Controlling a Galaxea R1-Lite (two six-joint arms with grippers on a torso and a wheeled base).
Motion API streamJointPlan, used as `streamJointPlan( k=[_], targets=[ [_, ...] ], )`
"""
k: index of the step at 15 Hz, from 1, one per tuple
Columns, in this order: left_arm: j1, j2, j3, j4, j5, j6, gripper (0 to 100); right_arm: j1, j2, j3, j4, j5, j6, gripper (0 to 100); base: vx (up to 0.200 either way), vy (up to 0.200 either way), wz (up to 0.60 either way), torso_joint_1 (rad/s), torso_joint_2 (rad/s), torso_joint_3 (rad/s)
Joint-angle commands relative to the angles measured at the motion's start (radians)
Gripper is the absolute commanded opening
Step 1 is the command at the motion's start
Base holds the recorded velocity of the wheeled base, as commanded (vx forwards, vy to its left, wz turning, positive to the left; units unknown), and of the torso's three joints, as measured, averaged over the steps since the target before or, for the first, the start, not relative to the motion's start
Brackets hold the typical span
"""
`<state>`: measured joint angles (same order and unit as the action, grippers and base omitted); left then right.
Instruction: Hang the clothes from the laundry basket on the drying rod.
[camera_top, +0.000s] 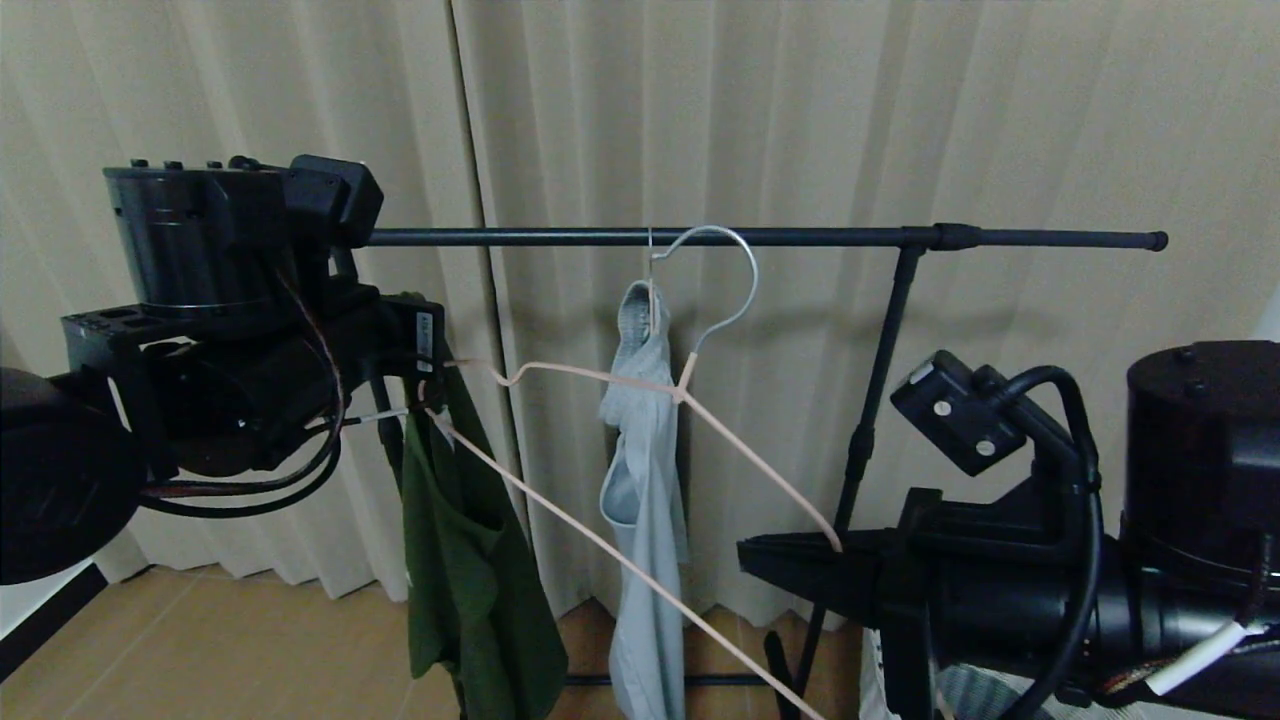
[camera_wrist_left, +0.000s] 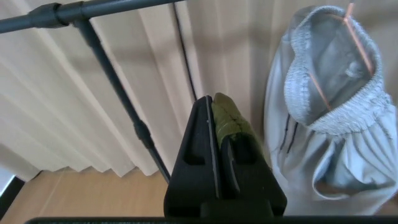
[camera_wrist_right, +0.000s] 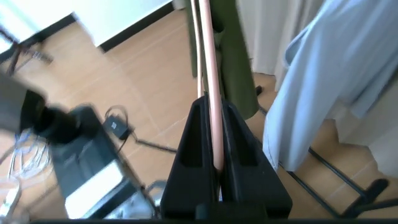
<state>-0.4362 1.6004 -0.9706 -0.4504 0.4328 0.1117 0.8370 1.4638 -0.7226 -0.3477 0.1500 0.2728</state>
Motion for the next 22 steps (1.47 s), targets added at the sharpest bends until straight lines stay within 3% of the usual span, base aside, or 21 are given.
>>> streamJointPlan(
  k=[1,4,12,22],
  targets=[
    [0.001,-0.005,0.001,-0.001,0.007,0.0,0,0.001,0.058,-0.044,0.001,-0.027,0.022,0,0.0,0.0,0.0,0.0,0.0,0.0],
    [-0.003,-0.004,0.001,-0.001,0.06,0.002,0,0.001,0.113,-0.092,-0.001,-0.086,0.04,0,0.0,0.0,0.0,0.0,0.0,0.0],
    [-0.038,-0.017,0.009,-0.001,0.061,0.0,0,0.022,0.214,-0.21,-0.001,-0.095,0.069,0,0.0,0.0,0.0,0.0,0.0,0.0],
    [-0.019,-0.027,-0.025,0.006,0.063,0.011,0,0.08,0.202,-0.141,-0.031,-0.096,0.074,0,0.0,0.0,0.0,0.0,0.0,0.0]
  ],
)
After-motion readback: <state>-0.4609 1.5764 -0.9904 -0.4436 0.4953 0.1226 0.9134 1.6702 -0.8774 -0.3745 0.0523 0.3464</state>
